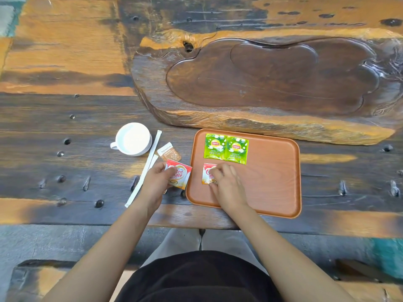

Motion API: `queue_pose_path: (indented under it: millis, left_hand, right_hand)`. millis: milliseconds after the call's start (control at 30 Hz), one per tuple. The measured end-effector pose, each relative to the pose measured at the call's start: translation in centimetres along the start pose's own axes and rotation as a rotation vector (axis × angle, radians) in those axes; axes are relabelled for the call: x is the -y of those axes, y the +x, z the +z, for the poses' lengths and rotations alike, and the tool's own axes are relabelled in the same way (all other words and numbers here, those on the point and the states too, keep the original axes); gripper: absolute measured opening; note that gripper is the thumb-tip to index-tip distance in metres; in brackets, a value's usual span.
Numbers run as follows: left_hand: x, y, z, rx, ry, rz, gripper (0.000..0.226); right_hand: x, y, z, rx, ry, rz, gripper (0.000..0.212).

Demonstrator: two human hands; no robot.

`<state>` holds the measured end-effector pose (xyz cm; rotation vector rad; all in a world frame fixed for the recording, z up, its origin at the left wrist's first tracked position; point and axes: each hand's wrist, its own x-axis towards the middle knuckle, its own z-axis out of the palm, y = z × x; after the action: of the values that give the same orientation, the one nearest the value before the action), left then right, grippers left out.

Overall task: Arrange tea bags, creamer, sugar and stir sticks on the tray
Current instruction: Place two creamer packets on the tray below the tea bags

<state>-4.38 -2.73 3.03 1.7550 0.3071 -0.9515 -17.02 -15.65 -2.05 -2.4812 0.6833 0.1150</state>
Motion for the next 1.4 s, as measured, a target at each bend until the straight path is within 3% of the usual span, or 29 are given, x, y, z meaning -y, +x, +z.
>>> queue_pose_path:
  millis: [167, 233, 367, 433, 500, 567, 633, 867, 1033, 1133, 1400]
  left_hand:
    - [0.3, 0.0, 0.9, 0.022, 0.003, -0.004, 0.017]
    - [0.4, -0.2, 1.5, 0.049, -0.01, 0.005, 0.017]
    - [0.3, -1.1, 3.2, 0.205, -0.097, 0.009, 0.017]
    - [0.4, -1.4, 4.3, 0.245, -0.108, 0.009, 0.017]
    - [0.7, -1.3, 5.2, 0.19, -0.003, 0.088, 0.019]
    - [1.0, -1.0, 6.0, 0.101, 0.255, 0.254, 0.023]
    - [1.4, -0.7, 6.5, 0.047, 0.453, 0.408, 0.029]
    - [4.0, 0.5, 7.4, 0.02, 0.805, 0.612, 0.036]
    - [5.5, 1.0, 7.3, 0.039, 0.96, 0.726, 0.036]
    - [5.6, 1.1, 7.3, 0.032, 0.987, 0.741, 0.037]
    - [5.6, 0.9, 7.4, 0.035, 1.002, 0.734, 0.036]
  right_hand:
    - [0.1, 0.1, -0.1, 0.025, 0.07, 0.016, 0.035]
    - [0.7, -0.1, -0.9, -0.012, 0.266, 0.066, 0.037]
    - [2.4, -0.4, -2.1, 0.049, 0.857, 0.37, 0.02]
    - [1.9, -0.7, -2.0, 0.021, 0.881, 0.406, 0.02]
    - [1.1, -1.1, -2.1, -0.023, 0.874, 0.462, 0.026]
    - [-0.3, -1.4, -2.4, -0.089, 0.872, 0.557, 0.036]
    - [-1.7, -1.9, -2.6, -0.145, 0.882, 0.644, 0.03]
    - [-4.2, -2.3, -2.7, -0.041, 0.84, 0.655, 0.018]
    - [-4.2, -1.3, -2.8, -0.012, 0.628, 0.601, 0.02]
    - [-4.1, -1.1, -2.9, -0.029, 0.519, 0.572, 0.008]
    - [-3.1, -1.0, -2.1, -0.061, 0.164, 0.55, 0.034]
